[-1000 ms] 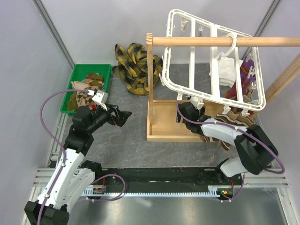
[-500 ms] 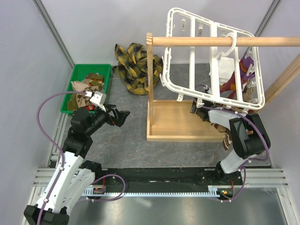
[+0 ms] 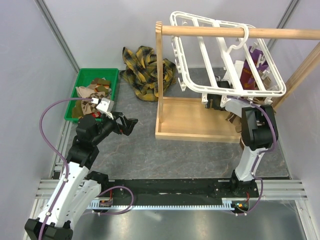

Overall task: Clip the socks to the hanger
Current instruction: Adjust the clothesline at the center of the board.

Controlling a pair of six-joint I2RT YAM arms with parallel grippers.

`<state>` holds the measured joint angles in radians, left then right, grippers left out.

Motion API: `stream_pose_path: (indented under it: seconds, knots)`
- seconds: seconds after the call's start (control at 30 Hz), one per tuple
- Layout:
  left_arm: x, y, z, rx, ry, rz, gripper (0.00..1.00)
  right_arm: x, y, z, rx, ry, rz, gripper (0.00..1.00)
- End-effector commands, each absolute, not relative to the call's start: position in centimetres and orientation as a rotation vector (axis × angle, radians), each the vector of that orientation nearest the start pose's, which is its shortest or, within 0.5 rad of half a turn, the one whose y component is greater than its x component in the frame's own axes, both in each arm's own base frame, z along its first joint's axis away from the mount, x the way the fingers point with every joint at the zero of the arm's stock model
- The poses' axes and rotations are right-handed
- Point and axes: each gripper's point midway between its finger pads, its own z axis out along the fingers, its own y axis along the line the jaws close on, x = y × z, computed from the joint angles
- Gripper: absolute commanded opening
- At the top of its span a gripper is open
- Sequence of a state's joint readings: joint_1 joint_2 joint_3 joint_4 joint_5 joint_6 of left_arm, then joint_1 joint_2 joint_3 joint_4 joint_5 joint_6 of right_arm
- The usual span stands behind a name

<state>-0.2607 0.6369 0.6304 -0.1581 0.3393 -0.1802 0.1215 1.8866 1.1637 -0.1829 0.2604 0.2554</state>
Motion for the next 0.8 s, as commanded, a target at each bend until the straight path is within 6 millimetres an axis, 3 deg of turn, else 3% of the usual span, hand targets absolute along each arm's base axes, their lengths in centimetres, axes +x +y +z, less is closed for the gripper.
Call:
stream_pose_path:
  seconds: [0.0,0.13,0.27,0.3,0.37,0.4,0.47,0.5,0.67,0.7,0.73,0.77]
  knots:
    - [25.6,-13.3,25.5,0.353,1.714,-0.567,0.99,49.9,1.1,3.8,0.172,2.336,-0.199,0.98]
    - [25.7,-13.2,25.4,0.349,1.716,-0.562,0.99,52.5,0.4,5.3,0.133,2.282,-0.180,0.98]
    - [25.7,-13.2,25.5,0.348,1.715,-0.561,0.99,53.2,1.2,6.2,0.078,2.267,-0.124,0.98]
    - [25.7,-13.2,25.5,0.348,1.713,-0.561,0.99,53.2,1.5,7.2,0.071,2.249,-0.098,0.98]
    - [25.7,-13.1,25.5,0.345,1.712,-0.558,0.99,52.4,3.2,7.5,0.047,2.251,0.011,0.98]
    - [25.6,-13.1,25.6,0.344,1.709,-0.557,0.99,52.1,3.9,8.8,0.039,2.229,0.051,0.98]
    - [25.6,-13.0,25.7,0.342,1.705,-0.554,0.99,50.8,6.1,9.0,-0.009,2.241,0.157,0.98]
    - [25.5,-13.0,25.9,0.341,1.700,-0.555,0.99,50.2,6.8,10.1,-0.025,2.229,0.187,0.98]
    - [25.3,-12.6,26.3,0.324,1.684,-0.540,0.99,45.9,13.0,11.2,-0.132,2.241,0.333,0.98]
    - [25.2,-12.5,26.4,0.320,1.681,-0.536,0.99,45.3,13.7,12.5,-0.132,2.211,0.351,0.98]
    - [25.1,-12.4,26.7,0.319,1.671,-0.535,0.99,43.9,15.2,11.9,-0.166,2.225,0.375,0.98]
    - [25.1,-12.3,26.7,0.316,1.670,-0.531,0.99,43.1,16.0,13.1,-0.181,2.197,0.393,0.98]
